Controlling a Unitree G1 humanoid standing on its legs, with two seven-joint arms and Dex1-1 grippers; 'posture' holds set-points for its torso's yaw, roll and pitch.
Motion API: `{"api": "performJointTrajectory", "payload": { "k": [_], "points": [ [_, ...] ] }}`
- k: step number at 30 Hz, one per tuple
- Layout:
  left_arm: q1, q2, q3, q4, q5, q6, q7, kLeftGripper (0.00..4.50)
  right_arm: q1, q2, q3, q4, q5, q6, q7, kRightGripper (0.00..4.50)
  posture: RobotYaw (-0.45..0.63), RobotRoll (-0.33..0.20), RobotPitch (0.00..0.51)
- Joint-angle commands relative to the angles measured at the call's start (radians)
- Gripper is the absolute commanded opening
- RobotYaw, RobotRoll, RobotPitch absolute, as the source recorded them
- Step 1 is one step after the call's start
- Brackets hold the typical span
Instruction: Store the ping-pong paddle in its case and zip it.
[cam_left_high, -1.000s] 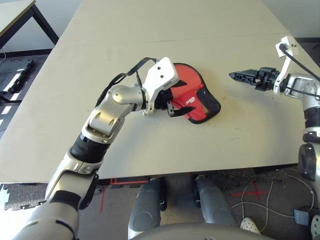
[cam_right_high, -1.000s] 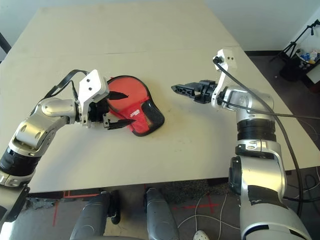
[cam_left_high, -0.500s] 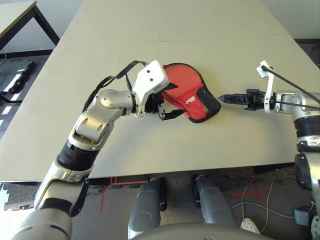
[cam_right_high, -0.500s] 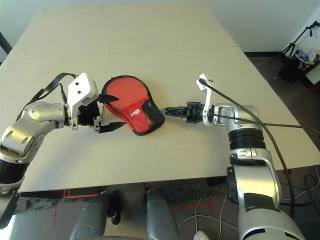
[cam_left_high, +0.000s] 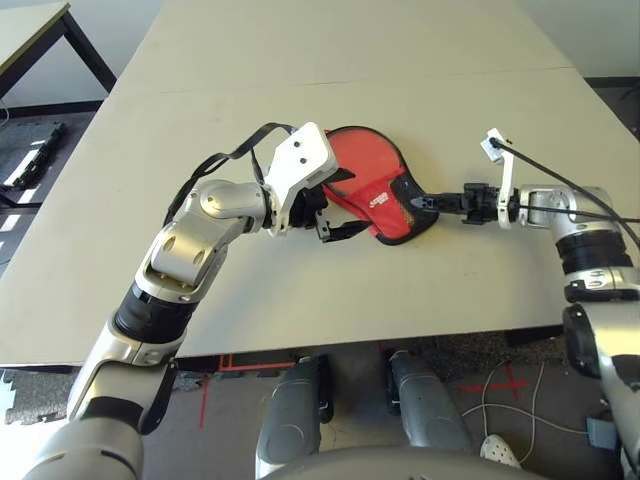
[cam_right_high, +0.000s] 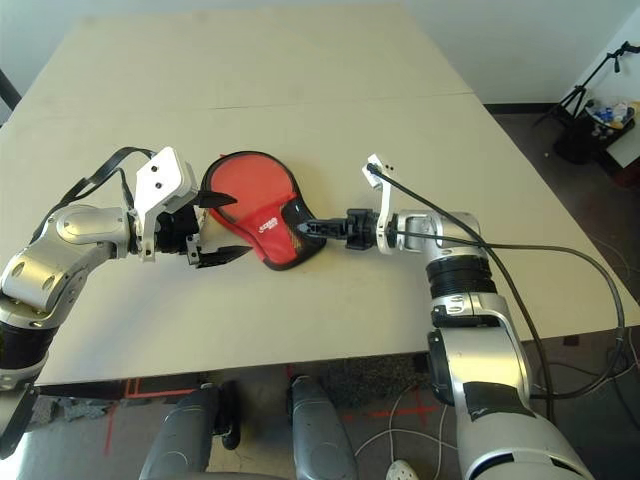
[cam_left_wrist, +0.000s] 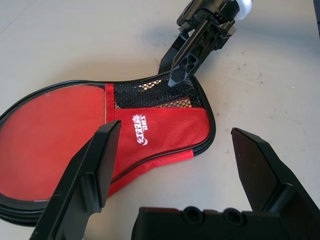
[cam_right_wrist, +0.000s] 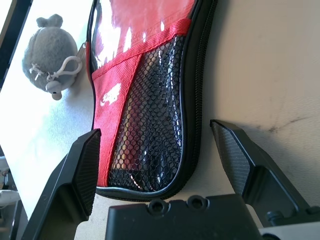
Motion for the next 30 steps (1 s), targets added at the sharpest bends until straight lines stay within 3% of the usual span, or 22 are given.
{"api": "performJointTrajectory", "payload": {
  "k": [1,3,14,23,30],
  "points": [
    [0.004,0.003,-0.003,-0.011,-0.008,0.008,-0.007,4.50,0.005,0.026,0.005,0.056,-0.021,0.004,-0.044,4.17,0.02,0.000,0.206],
    [0.003,0.003,-0.004,-0.008,-0.007,0.006,-0.009,4.50,0.004,0.028,0.003,0.058,-0.021,0.009,-0.048,3.70,0.02,0.000,0.206],
    [0.001,0.003,-0.007,-0.001,-0.005,0.004,-0.015,4.50,0.018,0.031,-0.007,0.036,-0.012,0.025,-0.060,0.15,0.01,0.000,0.206],
    [-0.002,-0.003,-0.010,0.007,-0.004,-0.001,-0.021,4.50,0.053,0.020,-0.033,-0.012,0.020,0.101,-0.072,0.01,0.01,0.000,0.211],
    [0.003,-0.004,-0.010,0.009,-0.001,-0.004,-0.022,4.50,0.152,-0.016,-0.039,-0.191,0.065,0.228,-0.084,0.01,0.00,0.000,0.214]
  ]
}}
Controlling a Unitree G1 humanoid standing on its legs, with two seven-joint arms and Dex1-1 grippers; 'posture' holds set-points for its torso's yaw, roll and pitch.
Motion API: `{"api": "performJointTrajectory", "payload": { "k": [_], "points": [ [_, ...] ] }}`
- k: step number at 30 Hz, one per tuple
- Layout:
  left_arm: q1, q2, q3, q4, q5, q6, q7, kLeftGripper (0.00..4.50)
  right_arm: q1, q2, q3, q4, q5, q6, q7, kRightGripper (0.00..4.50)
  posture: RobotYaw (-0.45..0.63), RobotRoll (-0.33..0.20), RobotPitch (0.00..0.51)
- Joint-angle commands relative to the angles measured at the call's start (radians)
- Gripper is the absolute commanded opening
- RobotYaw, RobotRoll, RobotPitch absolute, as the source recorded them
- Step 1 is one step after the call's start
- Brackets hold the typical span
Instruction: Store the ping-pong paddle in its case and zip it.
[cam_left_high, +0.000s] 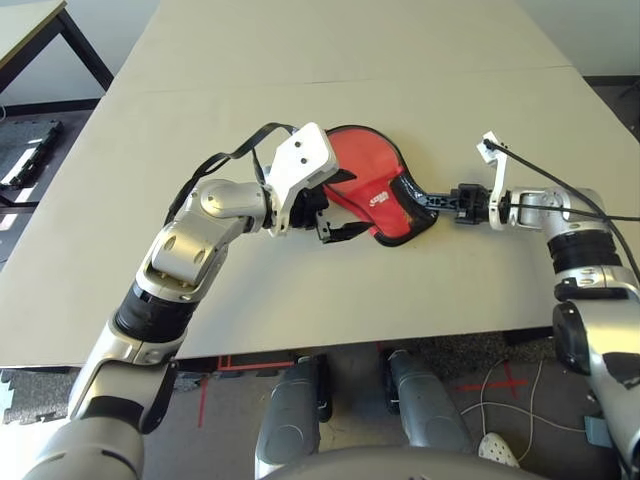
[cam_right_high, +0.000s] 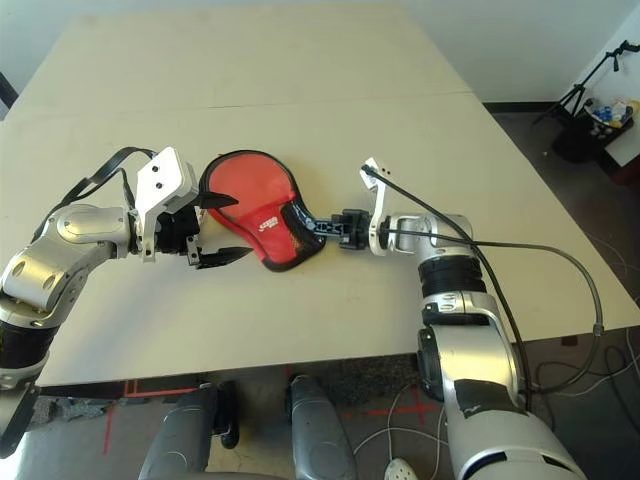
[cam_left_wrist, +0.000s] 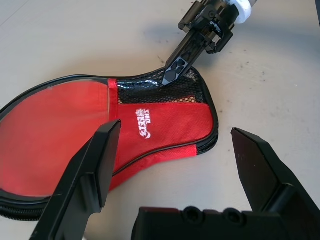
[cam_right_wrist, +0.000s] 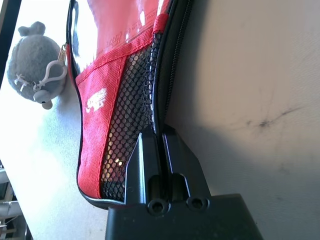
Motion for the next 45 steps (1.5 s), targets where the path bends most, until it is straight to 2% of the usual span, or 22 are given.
{"api": "performJointTrajectory", "payload": {
  "k": [1,16,27,36,37,38,42,45],
  "points": [
    [0.007,-0.001,-0.010,0.006,-0.001,-0.005,-0.005,4.50,0.085,-0.013,0.018,-0.083,0.031,0.109,-0.016,0.01,0.00,0.000,0.215],
    [0.012,-0.003,-0.013,0.026,0.011,-0.028,-0.006,4.50,0.349,-0.105,-0.049,-0.531,0.218,0.364,-0.075,0.01,-0.01,0.000,0.204],
    [0.009,-0.013,-0.020,0.040,0.019,-0.044,-0.007,4.50,0.463,-0.053,-0.160,-0.699,0.304,0.476,-0.196,0.01,-0.02,0.000,0.198],
    [0.006,-0.024,-0.029,0.059,0.029,-0.059,-0.013,4.50,0.474,-0.033,-0.200,-0.741,0.348,0.488,-0.243,0.01,-0.03,0.000,0.198],
    [0.006,-0.025,-0.030,0.060,0.029,-0.059,-0.012,4.50,0.474,-0.042,-0.200,-0.743,0.352,0.485,-0.240,0.54,-0.03,0.000,0.198],
    [0.006,-0.025,-0.030,0.061,0.029,-0.060,-0.012,4.50,0.473,-0.056,-0.197,-0.741,0.358,0.481,-0.231,0.73,-0.03,0.000,0.198],
    [0.010,-0.023,-0.029,0.061,0.029,-0.062,-0.013,4.50,0.439,-0.121,-0.206,-0.694,0.370,0.456,-0.205,2.07,-0.03,0.000,0.196],
    [0.010,-0.021,-0.028,0.063,0.030,-0.064,-0.013,4.50,0.409,-0.207,-0.189,-0.656,0.383,0.438,-0.154,3.02,-0.03,0.000,0.195]
  ]
}}
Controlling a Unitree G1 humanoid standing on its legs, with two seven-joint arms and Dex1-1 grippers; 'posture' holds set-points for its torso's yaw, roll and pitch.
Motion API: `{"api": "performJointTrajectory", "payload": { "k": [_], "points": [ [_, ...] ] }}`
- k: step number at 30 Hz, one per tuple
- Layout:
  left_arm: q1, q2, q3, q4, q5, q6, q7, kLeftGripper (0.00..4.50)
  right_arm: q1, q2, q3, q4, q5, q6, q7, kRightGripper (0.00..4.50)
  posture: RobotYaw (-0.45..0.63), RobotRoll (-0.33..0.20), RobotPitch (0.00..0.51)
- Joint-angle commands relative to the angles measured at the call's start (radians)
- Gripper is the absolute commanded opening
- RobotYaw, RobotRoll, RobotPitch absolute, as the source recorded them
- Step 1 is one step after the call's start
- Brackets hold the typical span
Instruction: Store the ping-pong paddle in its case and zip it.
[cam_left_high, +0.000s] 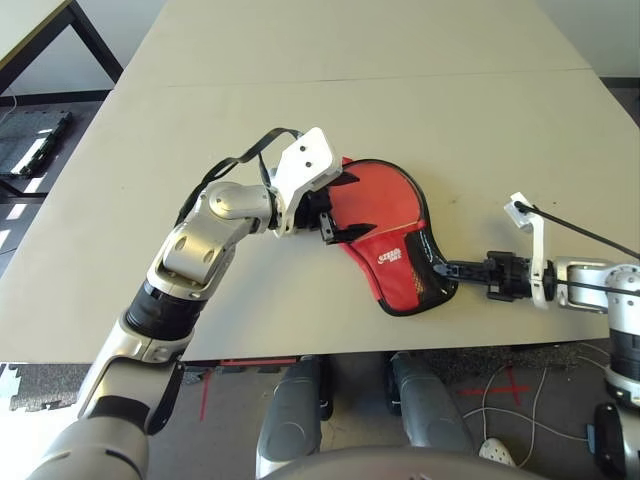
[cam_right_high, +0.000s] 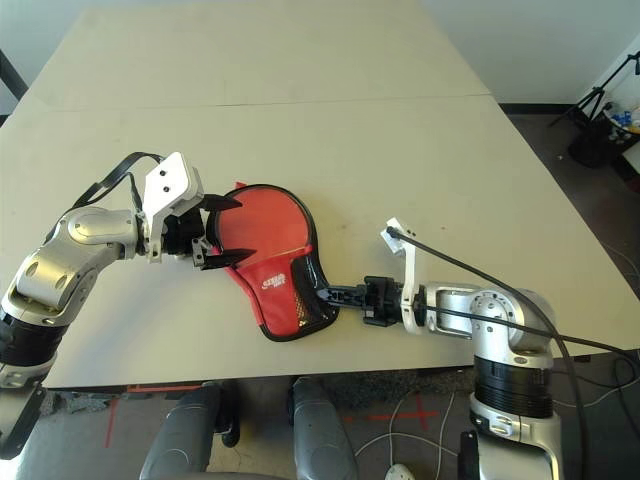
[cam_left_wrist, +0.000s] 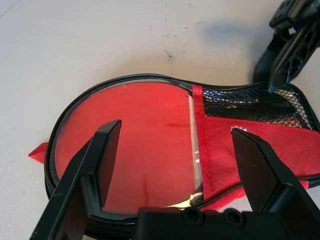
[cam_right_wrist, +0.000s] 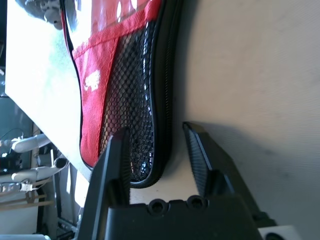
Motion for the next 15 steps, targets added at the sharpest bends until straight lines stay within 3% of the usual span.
{"api": "performJointTrajectory", "payload": {
  "k": [1,5,10,15],
  "points": [
    [0.008,0.005,-0.011,0.007,0.007,-0.009,-0.008,4.50,-0.018,-0.086,0.023,0.040,0.018,-0.035,0.063,3.28,-0.03,0.000,0.195],
    [0.006,0.005,-0.010,0.011,0.008,-0.012,-0.008,4.50,-0.034,-0.168,0.083,0.094,-0.007,-0.129,0.137,4.49,-0.03,0.000,0.193],
    [0.006,0.013,-0.003,0.014,0.008,-0.015,-0.009,4.50,-0.115,-0.199,0.141,0.202,-0.103,-0.392,0.215,4.49,-0.03,0.000,0.190],
    [-0.001,0.029,0.010,0.026,0.011,-0.019,-0.010,4.50,-0.250,-0.156,0.193,0.352,-0.199,-0.618,0.261,4.49,-0.03,0.000,0.189]
  ]
}}
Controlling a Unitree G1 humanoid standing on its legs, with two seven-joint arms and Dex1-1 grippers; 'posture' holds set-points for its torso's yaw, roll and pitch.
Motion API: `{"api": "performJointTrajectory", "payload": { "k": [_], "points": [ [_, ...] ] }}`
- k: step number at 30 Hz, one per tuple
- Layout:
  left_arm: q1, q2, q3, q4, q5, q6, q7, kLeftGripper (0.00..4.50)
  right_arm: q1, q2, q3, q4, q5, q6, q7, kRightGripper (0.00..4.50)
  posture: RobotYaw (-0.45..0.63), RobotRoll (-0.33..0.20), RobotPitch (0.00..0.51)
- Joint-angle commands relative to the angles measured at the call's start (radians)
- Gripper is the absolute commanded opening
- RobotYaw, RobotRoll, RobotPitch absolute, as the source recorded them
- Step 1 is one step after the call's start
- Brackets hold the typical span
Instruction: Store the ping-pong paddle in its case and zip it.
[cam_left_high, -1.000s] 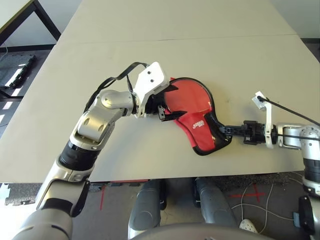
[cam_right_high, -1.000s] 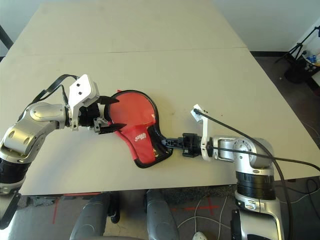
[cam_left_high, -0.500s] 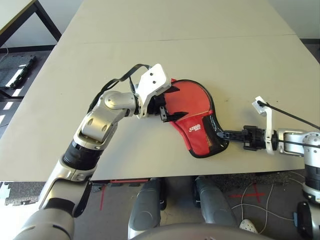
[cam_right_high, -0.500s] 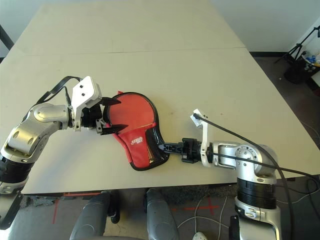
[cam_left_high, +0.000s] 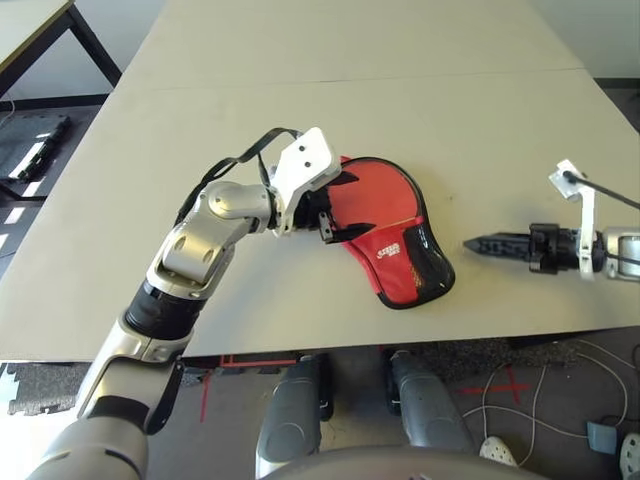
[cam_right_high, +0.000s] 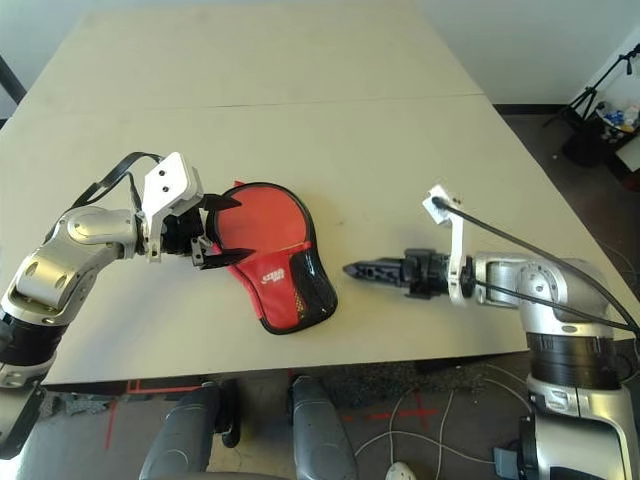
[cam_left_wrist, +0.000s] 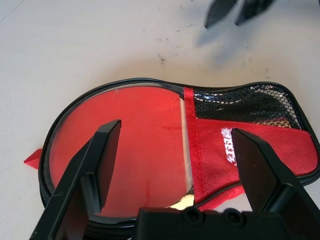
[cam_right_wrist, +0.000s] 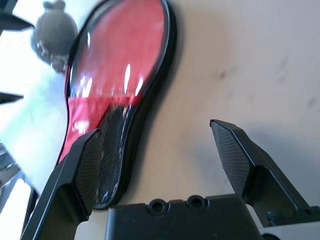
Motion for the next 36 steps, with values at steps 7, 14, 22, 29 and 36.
{"api": "performJointTrajectory", "payload": {
  "k": [7,14,22,29,36],
  "points": [
    [-0.006,0.041,0.016,0.038,0.019,-0.014,-0.002,4.50,-0.181,0.131,0.141,0.279,-0.233,-0.514,0.109,4.49,-0.02,0.000,0.192],
    [0.001,0.052,0.026,0.038,0.030,-0.004,0.006,4.50,-0.257,0.242,0.225,0.420,-0.343,-0.750,0.210,4.49,-0.01,0.000,0.199],
    [0.007,0.066,0.034,0.036,0.040,0.010,0.020,4.50,-0.340,0.323,0.288,0.633,-0.464,-0.964,0.290,4.49,0.00,0.000,0.206],
    [0.007,0.075,0.040,0.032,0.044,0.021,0.030,4.50,-0.396,0.381,0.310,0.802,-0.543,-1.065,0.309,4.49,0.02,0.000,0.211],
    [0.006,0.078,0.059,0.032,0.052,0.043,0.061,4.50,-0.407,0.400,0.323,0.895,-0.619,-1.126,0.304,4.49,0.03,0.000,0.211]
  ]
}}
